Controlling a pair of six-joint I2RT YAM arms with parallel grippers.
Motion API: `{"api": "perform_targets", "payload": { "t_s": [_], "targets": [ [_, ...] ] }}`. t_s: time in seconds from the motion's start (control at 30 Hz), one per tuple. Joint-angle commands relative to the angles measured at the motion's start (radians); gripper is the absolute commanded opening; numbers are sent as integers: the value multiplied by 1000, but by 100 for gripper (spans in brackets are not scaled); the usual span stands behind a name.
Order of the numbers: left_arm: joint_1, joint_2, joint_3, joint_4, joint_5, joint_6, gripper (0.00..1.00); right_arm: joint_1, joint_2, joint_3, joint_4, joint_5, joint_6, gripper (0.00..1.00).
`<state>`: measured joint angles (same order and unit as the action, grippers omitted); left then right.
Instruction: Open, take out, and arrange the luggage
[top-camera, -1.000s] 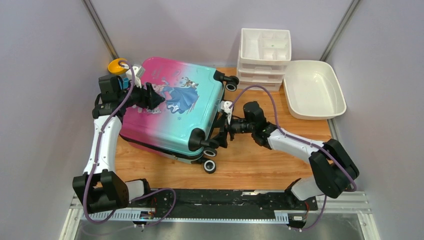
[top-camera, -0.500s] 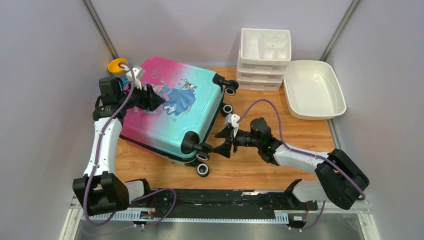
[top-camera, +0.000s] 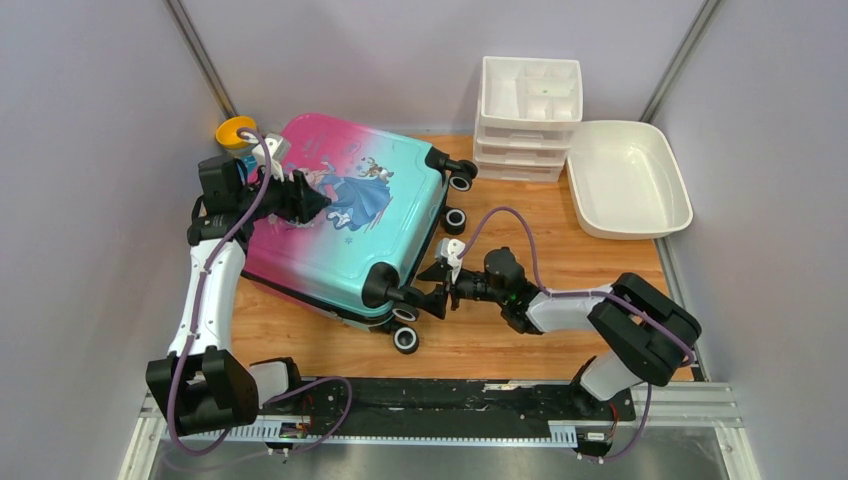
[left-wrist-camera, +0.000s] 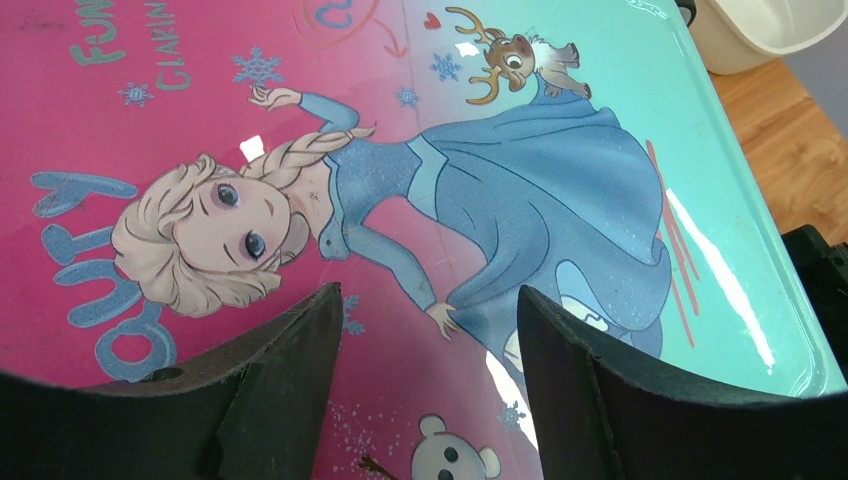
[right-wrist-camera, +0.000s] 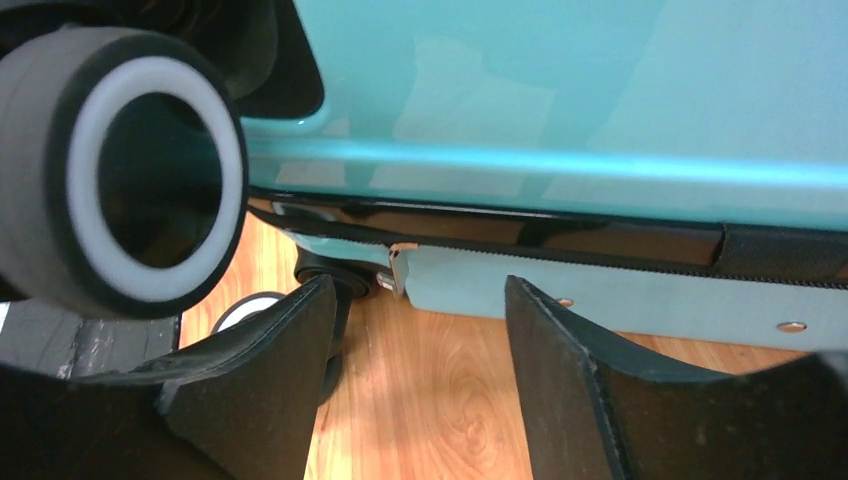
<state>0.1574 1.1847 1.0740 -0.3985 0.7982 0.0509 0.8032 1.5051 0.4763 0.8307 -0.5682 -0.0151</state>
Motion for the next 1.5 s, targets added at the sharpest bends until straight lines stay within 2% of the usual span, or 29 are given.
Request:
{"api": "perform_targets", "payload": {
  "t_s": [0.0, 0.4, 0.53, 0.63, 0.67, 0.73, 0.77, 0.9, 1.13, 1.37, 1.47],
  "targets": [
    [-5, 4, -5, -86, -22, -10, 73, 4, 53, 50, 128, 22, 7, 65],
    [-5, 27, -2, -105, -43, 6, 73, 17, 179, 81, 219, 1, 113, 47],
    [-6, 27, -8, -114, -51, 20, 73, 17, 196, 81, 240, 7, 127, 44],
    [-5, 33, -13, -117, -53, 20, 73, 14, 190, 68, 246, 16, 129, 30],
    [-7, 35, -11, -117, -53, 23, 73, 11, 181, 62, 248, 19, 127, 18],
    [-7, 42, -9, -119, -56, 24, 73, -11, 172, 56, 231, 27, 116, 3],
    [-6, 46, -8, -120, -56, 21, 73, -25, 162, 56, 219, 27, 115, 0],
    [-5, 59, -5, -115, -60, 18, 73, -108, 150, 71, 130, 25, 93, 0],
    [-5, 69, -11, -109, -70, 17, 73, -252, 150, 110, 96, -6, 89, 0],
    [-4, 72, -8, -111, -77, 18, 73, -297, 205, 197, 45, 14, 79, 0],
    [-4, 72, -8, -117, -79, 20, 73, -325, 227, 257, -28, 7, 115, 0]
  ]
}}
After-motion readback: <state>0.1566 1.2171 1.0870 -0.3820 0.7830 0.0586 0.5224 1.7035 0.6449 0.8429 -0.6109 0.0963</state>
